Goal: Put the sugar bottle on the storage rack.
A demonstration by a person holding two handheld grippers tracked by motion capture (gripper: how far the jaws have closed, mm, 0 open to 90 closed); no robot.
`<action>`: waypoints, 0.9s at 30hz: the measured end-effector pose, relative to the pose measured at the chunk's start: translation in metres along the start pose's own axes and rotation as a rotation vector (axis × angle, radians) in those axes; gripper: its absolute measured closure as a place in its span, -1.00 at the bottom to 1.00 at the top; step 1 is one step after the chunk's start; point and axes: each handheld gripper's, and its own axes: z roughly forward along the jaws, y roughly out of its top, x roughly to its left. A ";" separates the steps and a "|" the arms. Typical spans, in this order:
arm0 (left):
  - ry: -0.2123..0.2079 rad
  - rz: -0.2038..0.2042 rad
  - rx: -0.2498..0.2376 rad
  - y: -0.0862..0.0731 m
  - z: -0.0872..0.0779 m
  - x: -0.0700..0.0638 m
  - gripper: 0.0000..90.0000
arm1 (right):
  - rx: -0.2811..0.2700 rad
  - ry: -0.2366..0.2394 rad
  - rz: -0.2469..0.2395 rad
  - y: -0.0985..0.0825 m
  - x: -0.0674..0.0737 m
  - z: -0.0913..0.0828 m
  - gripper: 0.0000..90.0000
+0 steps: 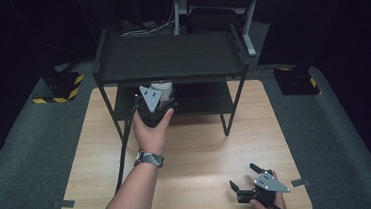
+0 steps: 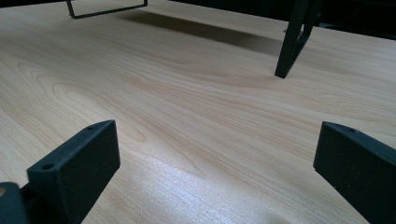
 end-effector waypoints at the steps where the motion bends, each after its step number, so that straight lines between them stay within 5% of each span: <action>1: 0.003 -0.010 -0.002 -0.001 0.003 0.000 -0.32 | -0.001 0.001 0.000 0.000 0.000 0.000 -0.99; 13: 0.021 -0.006 0.002 -0.010 0.026 -0.008 -0.32 | -0.003 0.011 -0.005 -0.001 -0.002 0.000 -0.99; 27: 0.022 0.006 0.005 -0.009 0.027 -0.009 -0.33 | -0.003 0.007 -0.010 0.000 -0.001 0.000 -0.99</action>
